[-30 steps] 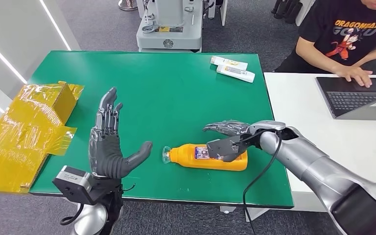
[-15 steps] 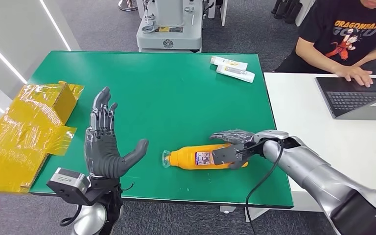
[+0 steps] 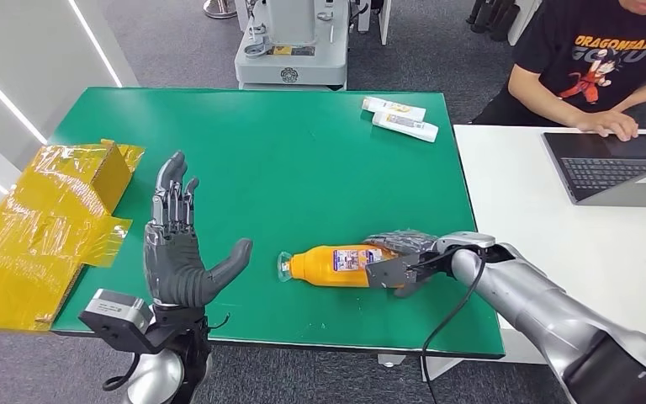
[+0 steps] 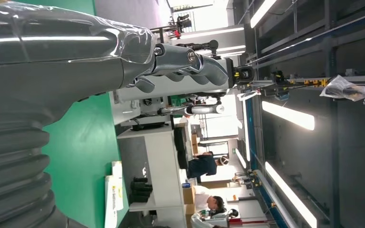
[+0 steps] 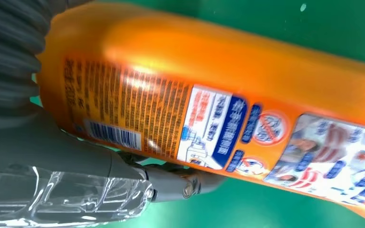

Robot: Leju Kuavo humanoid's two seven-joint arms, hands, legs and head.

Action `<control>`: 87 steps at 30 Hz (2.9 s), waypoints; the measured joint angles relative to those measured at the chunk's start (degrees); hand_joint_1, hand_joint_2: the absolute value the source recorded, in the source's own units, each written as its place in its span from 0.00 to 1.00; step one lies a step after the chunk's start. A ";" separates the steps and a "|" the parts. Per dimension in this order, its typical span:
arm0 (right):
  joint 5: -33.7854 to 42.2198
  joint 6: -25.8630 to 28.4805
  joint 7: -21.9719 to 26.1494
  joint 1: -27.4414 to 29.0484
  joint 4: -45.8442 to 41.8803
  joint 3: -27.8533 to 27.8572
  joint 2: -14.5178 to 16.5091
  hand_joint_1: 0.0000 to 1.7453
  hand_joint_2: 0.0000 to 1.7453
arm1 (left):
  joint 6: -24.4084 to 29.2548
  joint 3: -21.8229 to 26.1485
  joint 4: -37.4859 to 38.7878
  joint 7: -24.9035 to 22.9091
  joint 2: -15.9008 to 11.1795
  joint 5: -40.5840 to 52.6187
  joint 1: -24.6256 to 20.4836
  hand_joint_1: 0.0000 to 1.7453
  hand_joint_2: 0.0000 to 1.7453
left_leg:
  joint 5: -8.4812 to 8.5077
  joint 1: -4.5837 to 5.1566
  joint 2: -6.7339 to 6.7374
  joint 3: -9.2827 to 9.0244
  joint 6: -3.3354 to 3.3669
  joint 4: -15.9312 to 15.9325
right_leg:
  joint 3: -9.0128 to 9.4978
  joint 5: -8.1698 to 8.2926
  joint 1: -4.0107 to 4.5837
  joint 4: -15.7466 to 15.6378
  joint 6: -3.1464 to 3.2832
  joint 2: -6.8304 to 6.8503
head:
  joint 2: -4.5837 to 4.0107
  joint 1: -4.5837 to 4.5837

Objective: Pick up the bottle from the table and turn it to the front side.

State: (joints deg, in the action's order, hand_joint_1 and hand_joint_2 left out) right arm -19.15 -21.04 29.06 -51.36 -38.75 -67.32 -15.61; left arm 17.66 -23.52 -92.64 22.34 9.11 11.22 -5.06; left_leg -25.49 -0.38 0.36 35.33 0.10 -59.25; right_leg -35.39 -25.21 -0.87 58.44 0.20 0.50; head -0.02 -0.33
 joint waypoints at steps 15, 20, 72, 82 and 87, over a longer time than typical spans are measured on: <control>-0.39 2.62 1.44 2.01 0.41 2.39 0.00 0.83 1.00 | 0.17 0.00 0.90 0.15 0.00 -0.18 -0.01 0.00 1.00 | 0.00 0.00 0.02 -0.02 0.00 0.00 | 0.01 0.01 0.00 0.00 -0.01 -0.01 | 0.00 0.00; -0.53 4.39 1.99 2.82 0.03 3.48 -0.01 0.95 1.00 | 0.36 0.00 0.95 0.22 0.00 -0.25 0.01 0.00 1.00 | 0.00 0.00 0.01 -0.02 0.00 0.00 | 0.02 0.01 0.00 0.00 -0.01 -0.01 | 0.00 -0.01; -1.00 31.08 6.31 21.24 -33.99 29.56 5.75 0.99 1.00 | -17.10 -2.88 18.16 -1.24 -1.43 -10.77 -14.51 0.00 1.00 | -0.01 0.00 -0.12 0.11 0.02 0.00 | -0.03 -0.06 0.00 -0.01 -0.11 0.12 | 0.00 -0.01; -2.37 29.22 5.05 17.98 -28.56 26.94 9.67 1.00 1.00 | -17.08 -2.79 20.49 -1.48 -0.14 -12.25 -15.21 0.00 1.00 | -0.01 0.00 -0.13 0.12 0.02 0.00 | -0.03 -0.06 0.00 -0.01 -0.11 0.13 | 0.00 -0.01; -2.79 28.79 4.80 17.50 -27.63 25.70 11.46 1.00 1.00 | -17.02 -2.75 21.85 -1.77 0.10 -12.39 -15.25 0.00 1.00 | -0.01 -0.01 -0.11 0.12 0.02 0.00 | -0.05 -0.06 0.01 -0.01 -0.11 0.11 | 0.00 -0.02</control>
State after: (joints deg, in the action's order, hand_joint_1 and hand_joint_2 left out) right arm -21.94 7.74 33.86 -33.87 -66.38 -41.62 -4.15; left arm 0.64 -26.27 -70.79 20.57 9.21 -1.17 -20.31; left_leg -25.51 -0.39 0.25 35.45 0.12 -59.25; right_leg -35.44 -25.27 -0.86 58.43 0.08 0.61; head -0.02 -0.34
